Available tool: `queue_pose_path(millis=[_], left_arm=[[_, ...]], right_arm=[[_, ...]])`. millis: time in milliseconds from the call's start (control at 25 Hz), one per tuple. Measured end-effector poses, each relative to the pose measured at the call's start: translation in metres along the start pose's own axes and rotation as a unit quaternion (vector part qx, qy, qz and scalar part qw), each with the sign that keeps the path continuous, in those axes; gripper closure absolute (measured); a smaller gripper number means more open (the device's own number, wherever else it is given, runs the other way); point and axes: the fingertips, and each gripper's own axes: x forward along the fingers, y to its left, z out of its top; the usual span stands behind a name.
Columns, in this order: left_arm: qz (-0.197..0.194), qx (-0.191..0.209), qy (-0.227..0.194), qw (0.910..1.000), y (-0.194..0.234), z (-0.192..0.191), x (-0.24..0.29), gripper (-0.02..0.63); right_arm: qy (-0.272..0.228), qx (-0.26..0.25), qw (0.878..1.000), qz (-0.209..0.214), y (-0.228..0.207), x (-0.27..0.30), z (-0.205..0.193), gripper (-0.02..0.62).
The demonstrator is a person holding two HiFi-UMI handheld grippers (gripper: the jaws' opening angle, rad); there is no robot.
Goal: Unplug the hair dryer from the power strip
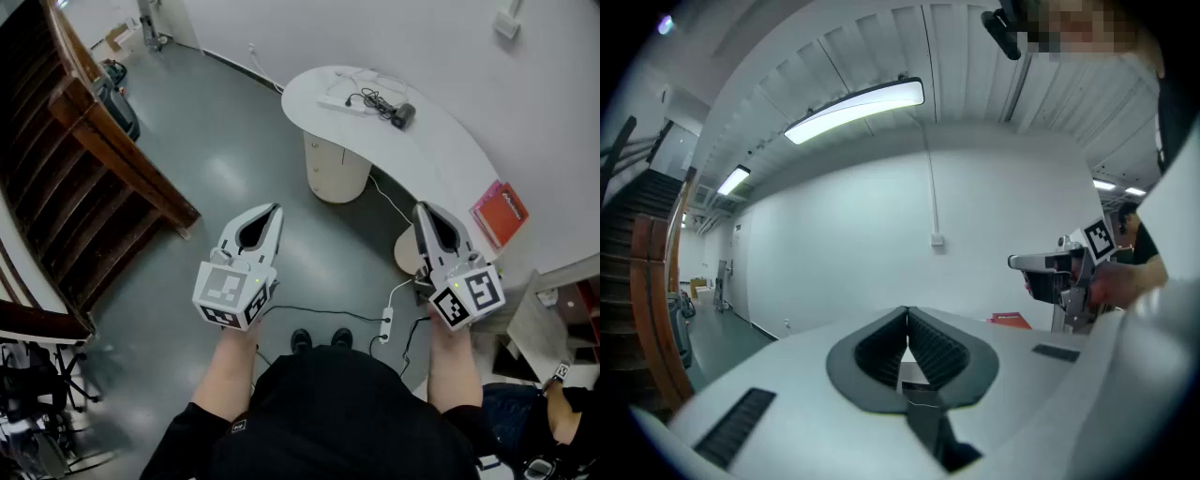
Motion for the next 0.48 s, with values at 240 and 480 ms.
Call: queue_pose_path(millis=[240, 480], left_arm=[[-0.001, -0.003, 0.003, 1.0000, -0.010, -0.005, 0.004, 0.592], [0.002, 0.000, -0.001, 1.0000, -0.021, -0.001, 0.010, 0.592]], right_arm=[[0.002, 0.002, 1.000, 0.004, -0.004, -0.008, -0.003, 0.561], [-0.006, 0.010, 1.000, 0.003, -0.016, -0.021, 0.003, 0.561]])
